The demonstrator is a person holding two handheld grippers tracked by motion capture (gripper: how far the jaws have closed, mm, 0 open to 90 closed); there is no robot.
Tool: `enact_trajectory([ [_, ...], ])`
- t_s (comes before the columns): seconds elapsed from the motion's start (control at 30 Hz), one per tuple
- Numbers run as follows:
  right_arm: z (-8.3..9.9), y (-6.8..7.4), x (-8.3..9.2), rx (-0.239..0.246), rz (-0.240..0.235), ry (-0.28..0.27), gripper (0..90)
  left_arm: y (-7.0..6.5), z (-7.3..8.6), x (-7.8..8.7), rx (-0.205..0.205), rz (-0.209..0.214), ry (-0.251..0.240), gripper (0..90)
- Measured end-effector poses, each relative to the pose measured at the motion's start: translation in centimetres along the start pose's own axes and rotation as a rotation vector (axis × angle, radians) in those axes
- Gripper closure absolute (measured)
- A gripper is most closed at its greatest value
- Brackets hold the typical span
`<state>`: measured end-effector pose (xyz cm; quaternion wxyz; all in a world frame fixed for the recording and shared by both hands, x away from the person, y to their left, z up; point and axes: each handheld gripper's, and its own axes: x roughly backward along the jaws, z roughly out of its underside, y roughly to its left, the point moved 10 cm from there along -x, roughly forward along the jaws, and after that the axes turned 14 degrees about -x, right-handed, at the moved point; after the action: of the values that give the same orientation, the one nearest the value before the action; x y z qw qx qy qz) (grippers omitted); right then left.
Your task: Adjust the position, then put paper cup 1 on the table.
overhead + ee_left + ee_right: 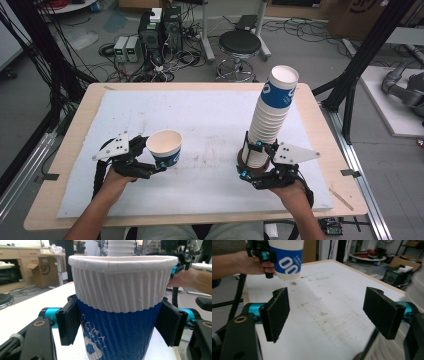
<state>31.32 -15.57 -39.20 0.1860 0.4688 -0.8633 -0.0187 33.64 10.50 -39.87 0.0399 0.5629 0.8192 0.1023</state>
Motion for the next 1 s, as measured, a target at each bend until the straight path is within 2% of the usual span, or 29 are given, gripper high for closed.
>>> enact_trajectory([
  [0.07,0.4,-0.6,0.5,-0.005,0.020,-0.019,21.7,0.1,0.1,0.4,-0.003,-0.011,-0.001,28.1],
  [0.27,0.6,-1.1,0.8,0.004,0.045,-0.023,21.4,0.5,0.4,0.9,-0.015,-0.037,-0.002,28.0],
  [0.8,0.6,-0.7,0.3,0.006,0.023,-0.023,21.4,1.2,0.5,1.8,-0.017,-0.069,0.001,27.7],
  [1.0,1.1,-0.4,0.0,0.001,0.012,-0.007,21.5,2.3,1.1,2.7,-0.007,-0.113,0.009,27.5],
])
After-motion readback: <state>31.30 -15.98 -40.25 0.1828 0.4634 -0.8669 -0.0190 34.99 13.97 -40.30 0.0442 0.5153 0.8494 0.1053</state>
